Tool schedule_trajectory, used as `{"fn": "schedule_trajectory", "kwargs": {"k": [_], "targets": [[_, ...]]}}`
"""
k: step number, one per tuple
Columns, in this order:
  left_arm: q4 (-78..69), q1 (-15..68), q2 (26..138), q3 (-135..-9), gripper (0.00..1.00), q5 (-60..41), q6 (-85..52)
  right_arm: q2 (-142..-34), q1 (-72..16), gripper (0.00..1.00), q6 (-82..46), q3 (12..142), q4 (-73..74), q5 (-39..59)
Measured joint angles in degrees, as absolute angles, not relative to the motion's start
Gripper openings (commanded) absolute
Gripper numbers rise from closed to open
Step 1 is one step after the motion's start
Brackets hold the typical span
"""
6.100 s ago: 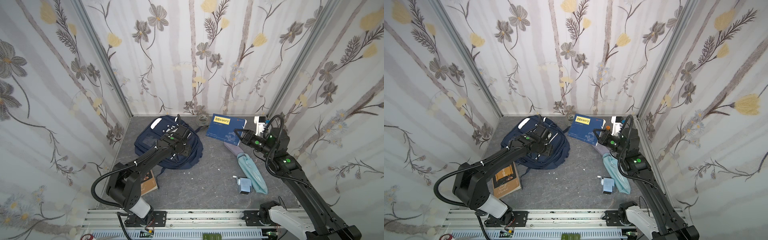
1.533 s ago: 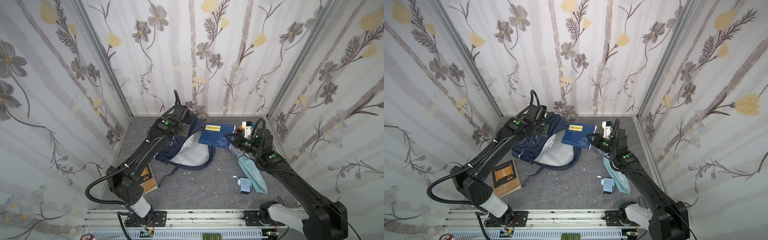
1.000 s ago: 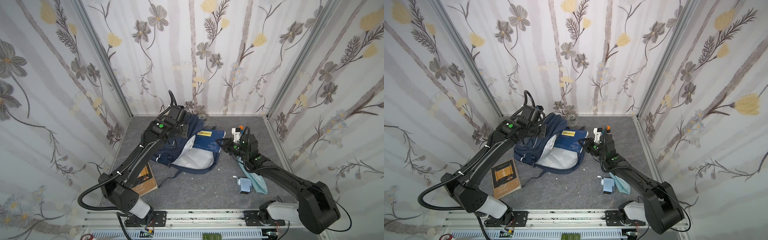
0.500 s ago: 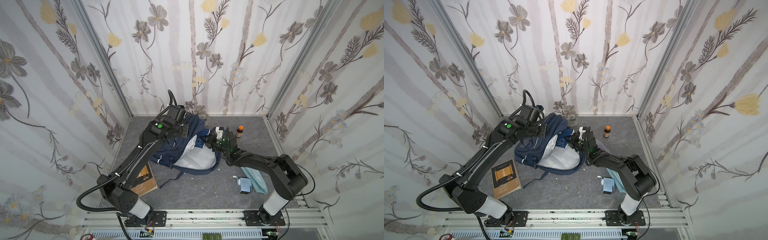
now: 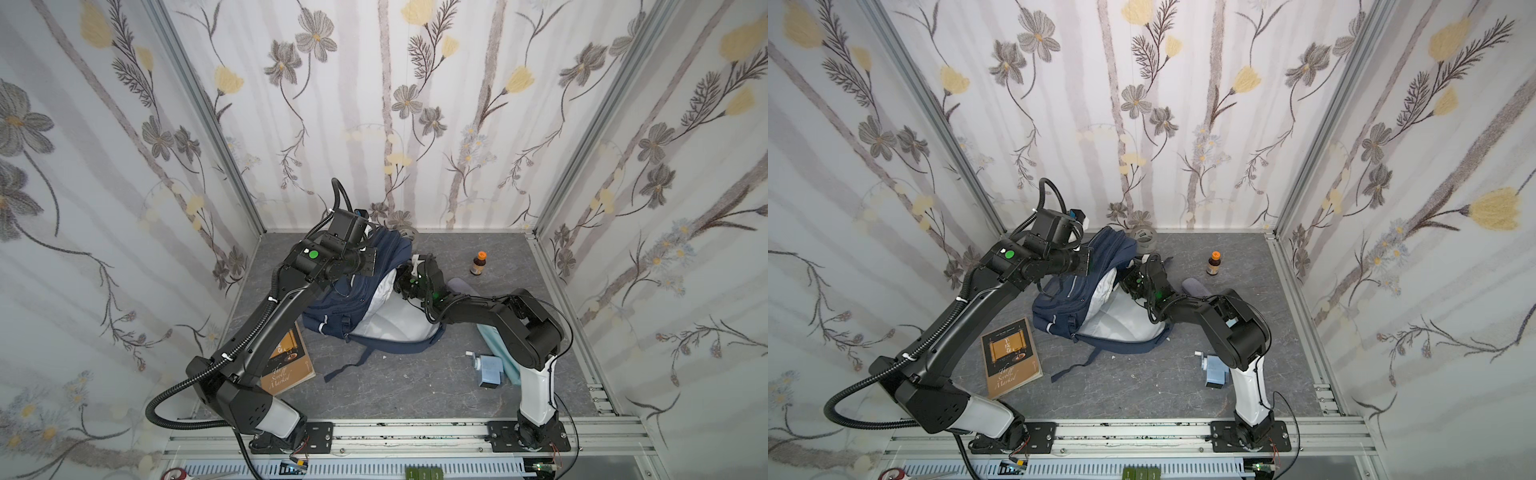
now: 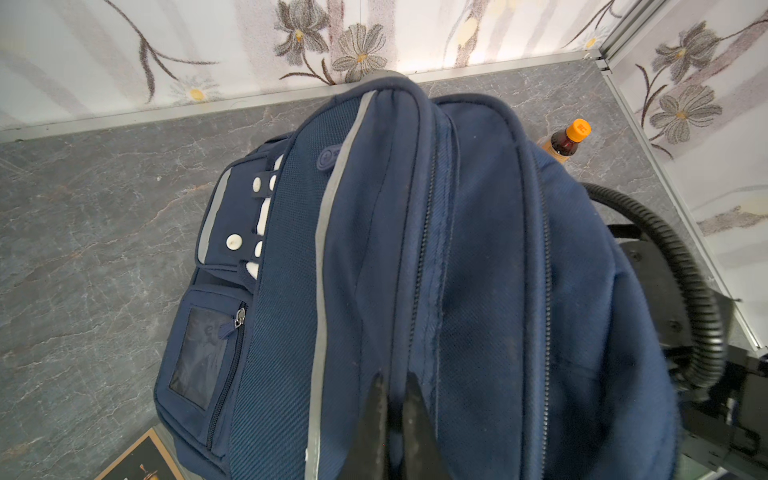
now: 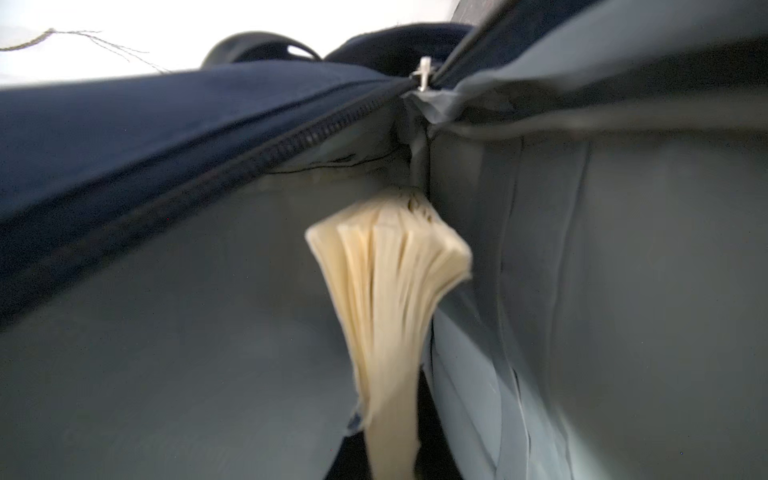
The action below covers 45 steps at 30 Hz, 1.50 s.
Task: Pack the student bag
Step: 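Lower the blue book into the open backpack with the right gripper, then release the book and withdraw the right gripper while the left releases the backpack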
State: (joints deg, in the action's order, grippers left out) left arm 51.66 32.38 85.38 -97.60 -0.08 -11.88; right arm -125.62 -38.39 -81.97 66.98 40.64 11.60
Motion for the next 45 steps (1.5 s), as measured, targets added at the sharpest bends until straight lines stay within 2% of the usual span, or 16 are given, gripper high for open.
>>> {"fn": "schedule_trajectory", "kwargs": {"k": [9,13,17,18,22,26,45], "targets": [[51.6,32.4,85.4,-97.4,0.0,-1.4,-13.3,-131.2,-39.4,0.0,-83.5,73.2,36.9,7.0],[51.6,32.3,85.4,-97.4,0.0,-1.7,-13.5,-131.9,-39.7,0.14,-84.2,73.8,35.4,6.5],[51.5,32.3,85.4,-97.3,0.0,-1.7,-13.5,-131.3,-39.4,0.44,-83.2,74.7,31.4,6.0],[51.4,32.4,85.4,-97.3,0.0,-1.7,-13.5,-130.6,-39.2,0.48,-82.8,74.7,30.0,5.7],[50.8,32.2,86.2,-97.4,0.0,-0.7,-13.4,-125.4,-38.3,0.6,-80.1,73.0,25.6,5.2],[50.3,32.2,87.6,-98.1,0.0,0.6,-13.3,-118.4,-37.4,0.64,-77.6,68.7,23.7,4.5],[45.5,31.5,93.3,-97.3,0.0,5.2,-14.4,-78.7,-32.6,0.65,-55.9,49.4,7.3,3.9]]}}
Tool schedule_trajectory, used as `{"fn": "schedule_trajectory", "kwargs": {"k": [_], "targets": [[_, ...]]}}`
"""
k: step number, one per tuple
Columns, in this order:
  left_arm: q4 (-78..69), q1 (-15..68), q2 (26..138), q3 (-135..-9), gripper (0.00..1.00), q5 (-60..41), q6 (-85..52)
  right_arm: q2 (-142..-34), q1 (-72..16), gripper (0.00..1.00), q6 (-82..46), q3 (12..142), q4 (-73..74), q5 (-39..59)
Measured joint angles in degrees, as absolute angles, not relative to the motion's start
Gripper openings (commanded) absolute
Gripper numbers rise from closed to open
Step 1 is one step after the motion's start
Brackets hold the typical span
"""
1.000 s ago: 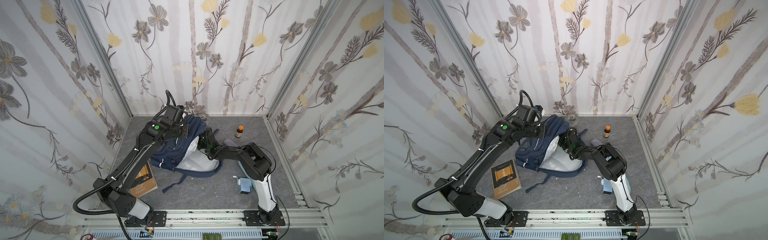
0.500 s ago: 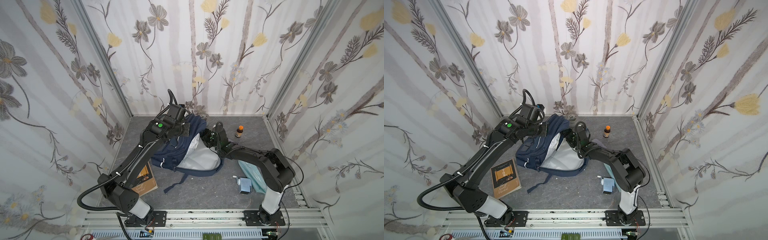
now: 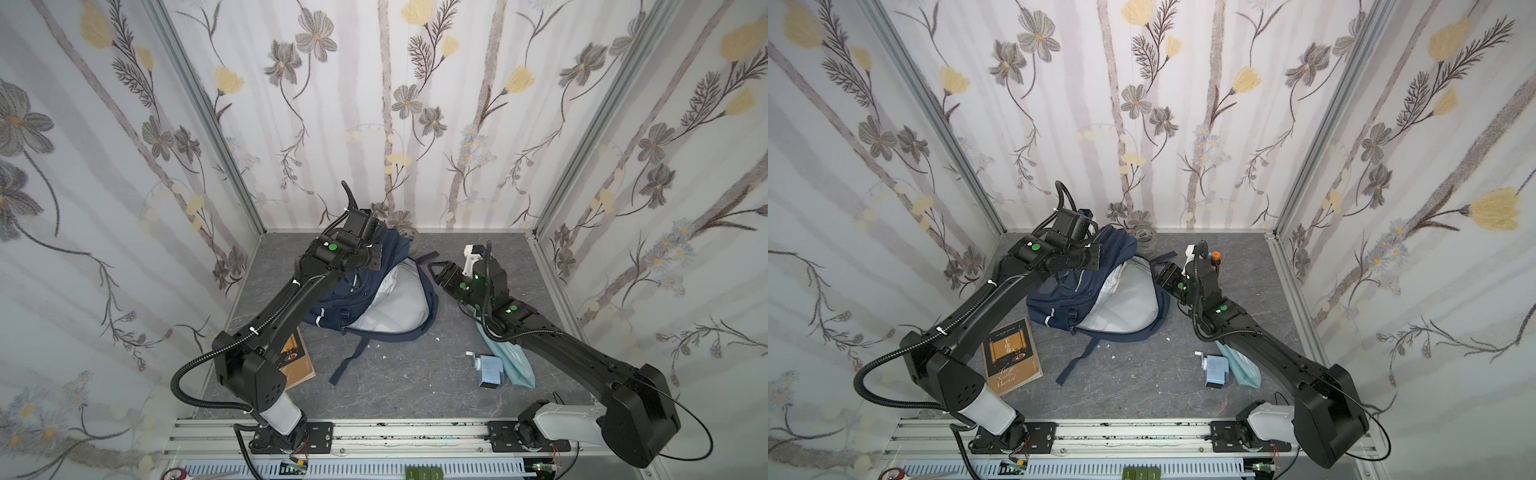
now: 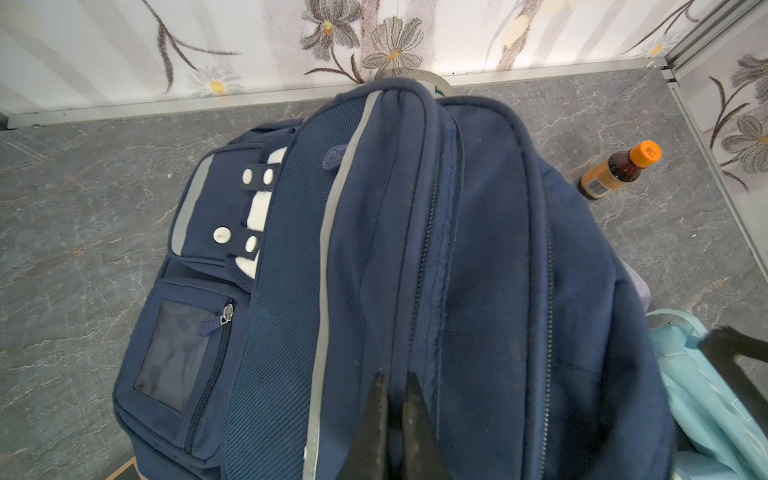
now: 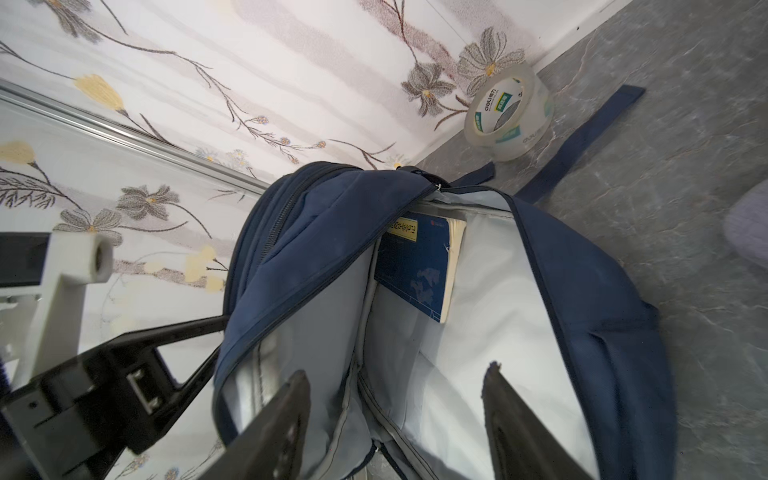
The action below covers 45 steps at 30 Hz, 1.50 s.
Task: Pack the student bag
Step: 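Release the book and withdraw the right gripper while the left releases the backpack, then move both grippers to the brown paperback beside the backpack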
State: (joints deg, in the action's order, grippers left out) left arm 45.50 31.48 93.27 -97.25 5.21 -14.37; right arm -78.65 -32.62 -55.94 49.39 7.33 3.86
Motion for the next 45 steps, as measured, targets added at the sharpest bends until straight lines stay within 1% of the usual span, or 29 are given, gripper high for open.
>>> {"fn": "schedule_trajectory", "kwargs": {"k": [2,3,7,8,10,12,14,16,17,20,22,26,32,35,40,45], "targets": [[45.2,31.4,93.3,-97.0,0.0,4.3,-14.9,-74.5,-32.6,0.65,-54.7,47.7,5.1,3.4],[45.2,31.4,93.3,-96.8,0.06,4.0,-15.1,-72.3,-32.6,0.65,-53.9,47.0,3.8,3.1],[44.9,31.4,92.8,-96.7,0.5,2.3,-15.6,-64.5,-32.7,0.65,-51.0,45.8,-2.3,1.1],[44.6,31.5,92.3,-96.7,0.57,1.9,-15.7,-62.9,-32.7,0.65,-50.2,45.8,-3.8,0.8],[44.6,31.5,91.3,-97.1,0.65,1.7,-16.6,-60.2,-33.0,0.64,-48.5,46.6,-7.6,-0.6],[44.6,31.5,90.1,-97.5,0.7,1.8,-16.5,-58.6,-33.8,0.64,-46.6,48.0,-10.4,-1.5],[45.0,31.5,88.4,-97.6,0.73,2.3,-16.8,-58.5,-35.1,0.64,-44.5,50.2,-12.7,-1.7],[45.6,31.5,86.3,-97.6,0.74,3.3,-16.9,-59.9,-36.8,0.63,-42.8,52.9,-14.4,-2.1],[46.2,31.5,84.9,-97.6,0.74,4.0,-17.0,-61.3,-38.0,0.63,-41.8,54.7,-15.1,-2.2],[47.8,31.5,80.1,-96.6,0.8,6.6,-17.8,-65.9,-42.8,0.63,-39.4,60.1,-16.4,-2.6],[48.6,31.5,76.2,-94.4,0.82,8.7,-18.3,-68.9,-46.4,0.63,-38.2,64.2,-17.0,-3.6],[51.7,30.9,67.5,-89.1,0.81,13.5,-20.0,-75.7,-54.0,0.63,-36.7,73.1,-18.4,-6.5],[60.1,29.5,59.5,-85.3,0.81,19.0,-26.1,-86.4,-61.6,0.62,-37.1,82.6,-18.1,-8.0],[64.9,29.2,54.3,-82.2,0.8,21.5,-30.3,-92.7,-64.2,0.62,-39.7,85.4,-18.0,-6.8],[72.6,27.6,46.2,-73.8,0.78,23.6,-36.9,-102.8,-65.8,0.62,-46.2,87.0,-16.9,-2.5],[76.2,24.9,43.8,-67.7,0.77,22.4,-41.0,-114.3,-66.7,0.62,-49.5,93.0,-15.8,3.4]]}}
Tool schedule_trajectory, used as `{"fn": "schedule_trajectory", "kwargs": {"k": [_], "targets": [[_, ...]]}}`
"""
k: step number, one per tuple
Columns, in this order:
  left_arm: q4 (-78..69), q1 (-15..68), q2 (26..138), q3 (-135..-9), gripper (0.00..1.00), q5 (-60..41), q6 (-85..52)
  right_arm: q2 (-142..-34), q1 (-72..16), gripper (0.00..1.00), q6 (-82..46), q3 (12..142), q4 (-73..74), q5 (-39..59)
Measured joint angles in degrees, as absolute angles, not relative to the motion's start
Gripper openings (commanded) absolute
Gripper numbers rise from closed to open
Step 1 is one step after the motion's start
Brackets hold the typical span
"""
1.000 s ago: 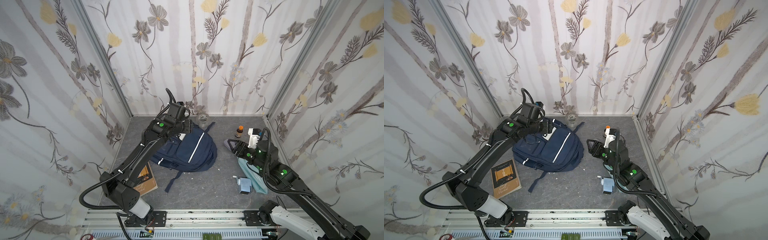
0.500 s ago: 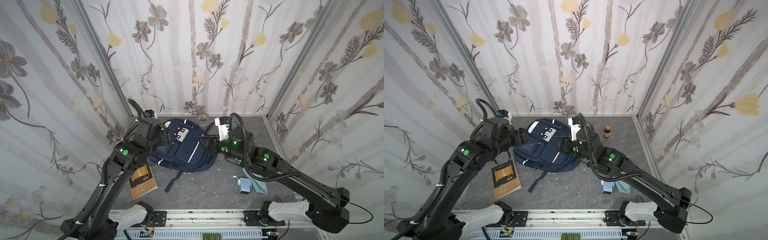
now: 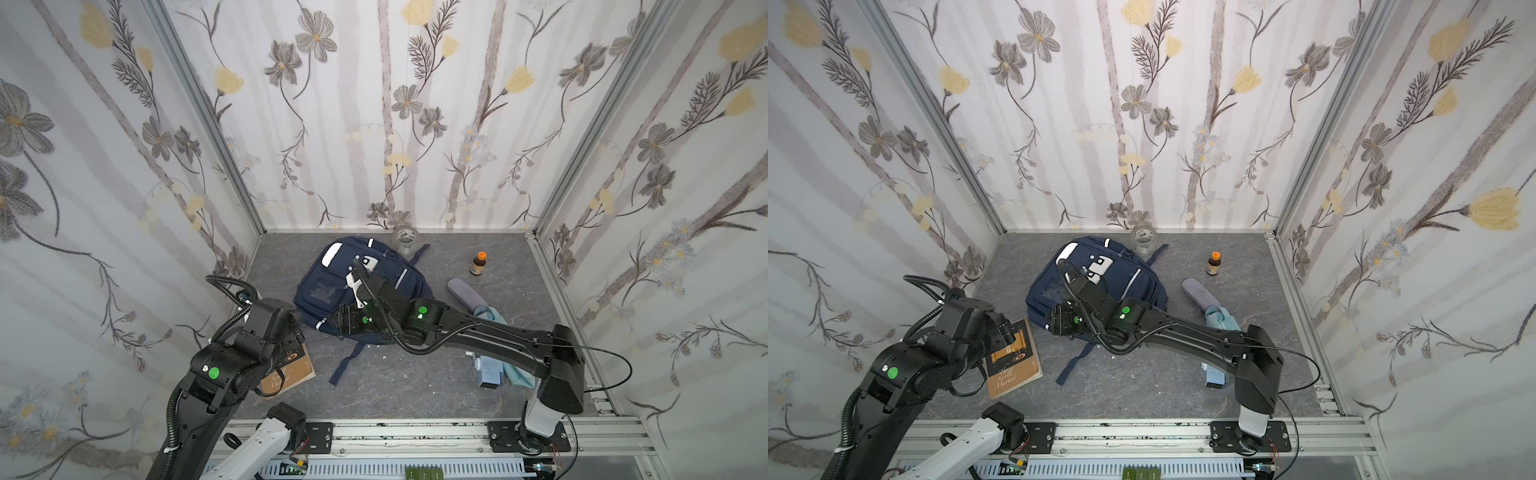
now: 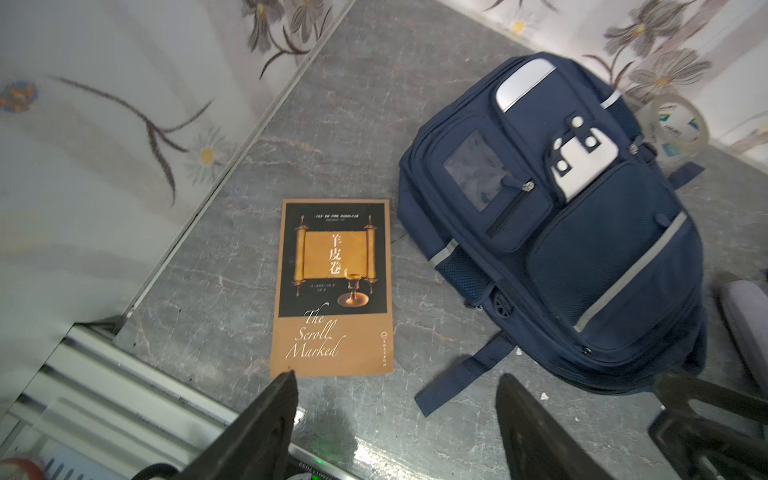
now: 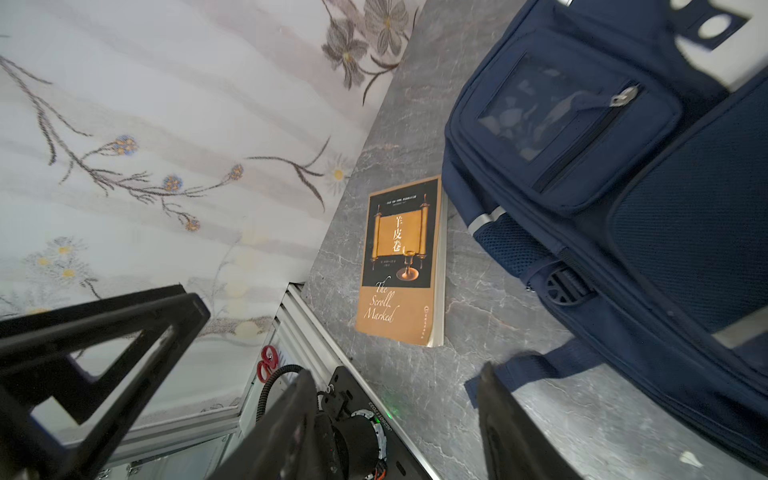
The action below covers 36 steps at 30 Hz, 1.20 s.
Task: Pack the student bag
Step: 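Move both grippers to the brown paperback beside the backpack, then grasp the brown paperback's edges with both grippers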
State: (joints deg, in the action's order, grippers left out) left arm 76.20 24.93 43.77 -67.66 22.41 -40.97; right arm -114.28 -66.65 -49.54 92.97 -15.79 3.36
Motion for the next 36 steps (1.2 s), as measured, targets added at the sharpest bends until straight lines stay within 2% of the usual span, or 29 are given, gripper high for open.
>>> {"fn": "schedule_trajectory", "kwargs": {"k": [5,12,19,36], "targets": [[76.1,20.4,43.9,-62.3,0.77,19.8,-42.6,-124.9,-66.7,0.61,-50.5,100.3,-14.9,7.5],[69.0,4.6,48.7,-54.0,0.81,11.2,-40.8,-135.7,-66.8,0.61,-50.4,107.2,-14.7,12.1],[59.3,-5.9,54.9,-49.1,0.88,9.4,-38.9,-142.4,-66.8,0.61,-49.9,110.5,-12.6,14.7],[42.4,-25.2,67.8,-39.3,0.91,4.8,-35.8,-151.9,-67.0,0.58,-52.6,112.3,-6.1,22.2]]}}
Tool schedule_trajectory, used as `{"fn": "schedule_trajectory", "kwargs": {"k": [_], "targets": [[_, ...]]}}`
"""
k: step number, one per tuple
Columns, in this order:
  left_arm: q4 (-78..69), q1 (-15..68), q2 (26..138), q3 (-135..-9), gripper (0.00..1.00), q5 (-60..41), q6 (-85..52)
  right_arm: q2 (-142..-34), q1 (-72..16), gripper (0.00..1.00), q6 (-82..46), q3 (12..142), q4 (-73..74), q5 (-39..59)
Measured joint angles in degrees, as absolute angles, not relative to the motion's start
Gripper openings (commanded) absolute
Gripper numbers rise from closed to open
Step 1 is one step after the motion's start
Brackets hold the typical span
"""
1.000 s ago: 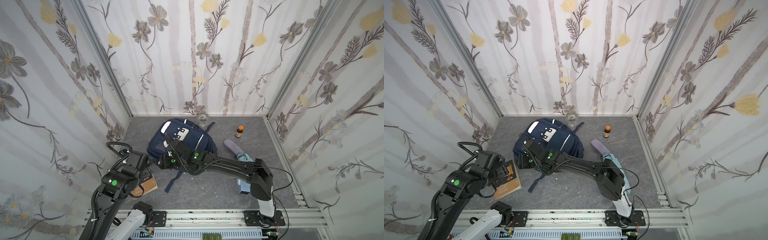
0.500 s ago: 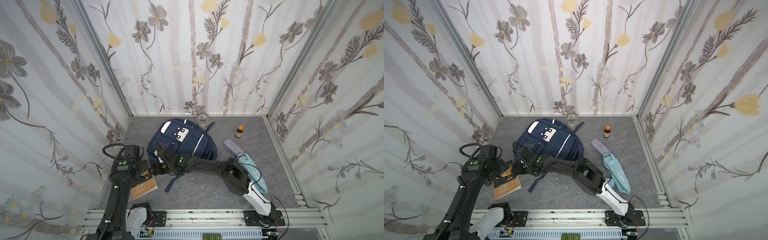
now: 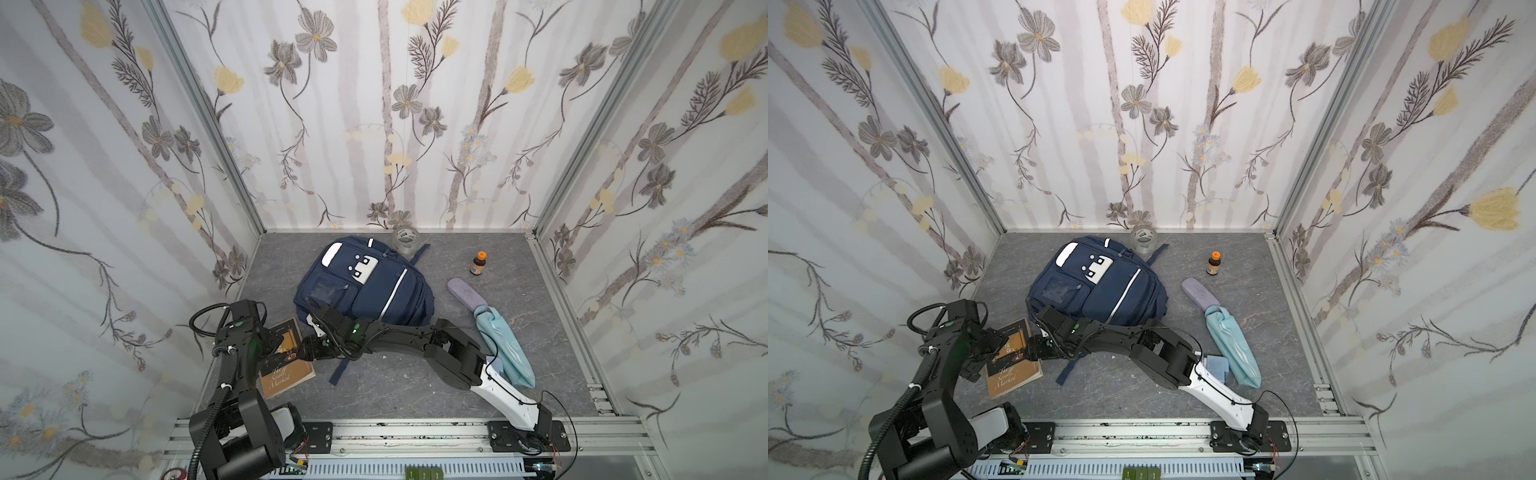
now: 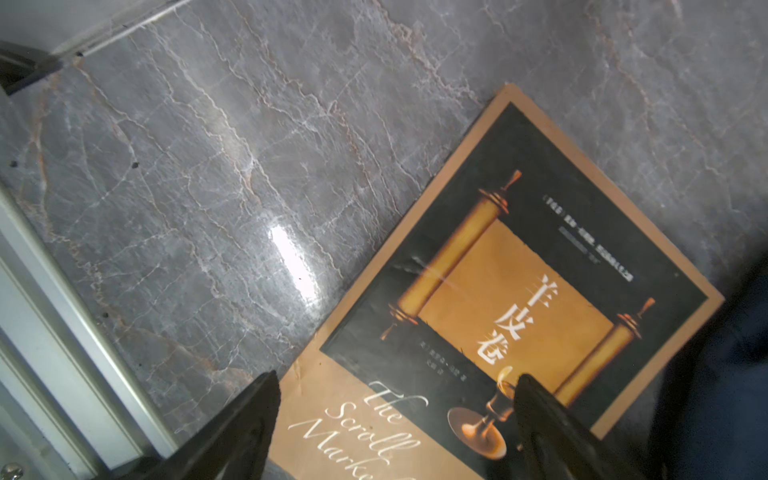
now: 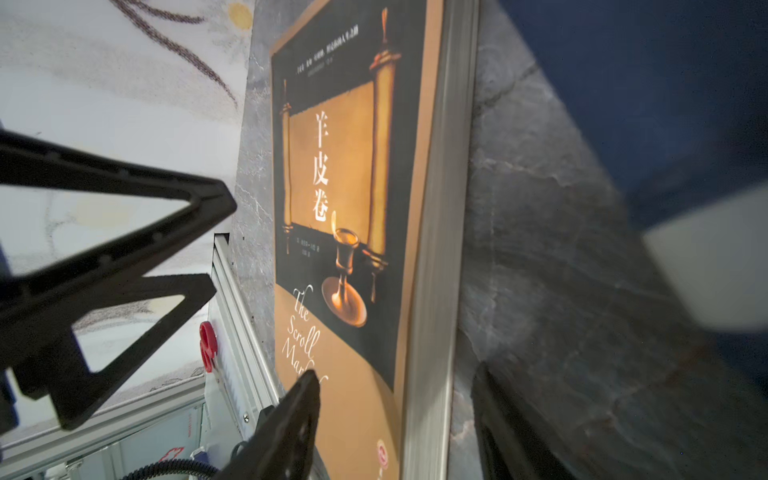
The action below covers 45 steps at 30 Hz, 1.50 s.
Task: Pack the student bag
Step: 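Grasp the brown paperback's edges with both grippers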
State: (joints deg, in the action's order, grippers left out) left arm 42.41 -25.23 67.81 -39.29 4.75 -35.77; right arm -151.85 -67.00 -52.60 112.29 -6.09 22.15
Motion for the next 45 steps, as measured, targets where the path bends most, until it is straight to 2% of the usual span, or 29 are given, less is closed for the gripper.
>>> {"fn": "schedule_trajectory", "kwargs": {"k": [4,11,15,20,27,29,34,38,45], "targets": [[38.7,-28.4,70.7,-37.6,0.91,3.3,-33.9,-152.5,-66.9,0.58,-53.5,112.6,-5.2,24.4],[32.0,-29.0,78.0,-36.4,0.91,-1.1,-32.1,-153.3,-66.4,0.56,-56.4,112.6,-3.7,29.4],[30.3,-29.1,79.3,-36.4,0.91,-1.8,-31.7,-153.3,-66.2,0.46,-57.8,111.9,-2.9,30.2],[28.5,-29.1,80.1,-36.4,0.91,-2.3,-31.7,-153.3,-65.7,0.25,-59.7,111.5,-2.8,30.6],[27.8,-29.1,80.9,-36.6,0.91,-2.4,-31.7,-151.1,-64.7,0.11,-61.6,110.0,-1.2,32.6],[28.1,-29.1,81.3,-36.9,0.91,-2.6,-31.6,-150.4,-64.8,0.12,-61.7,109.5,0.0,32.6],[27.4,-28.9,83.0,-37.9,0.91,-2.6,-31.5,-150.0,-64.5,0.25,-62.6,109.1,1.9,35.6],[27.4,-28.9,83.2,-38.0,0.91,-2.6,-31.5,-150.0,-64.5,0.31,-63.7,108.8,3.7,37.5],[27.4,-28.9,83.2,-38.0,0.91,-2.6,-31.5,-150.9,-64.5,0.33,-65.8,108.7,5.8,38.1]]}}
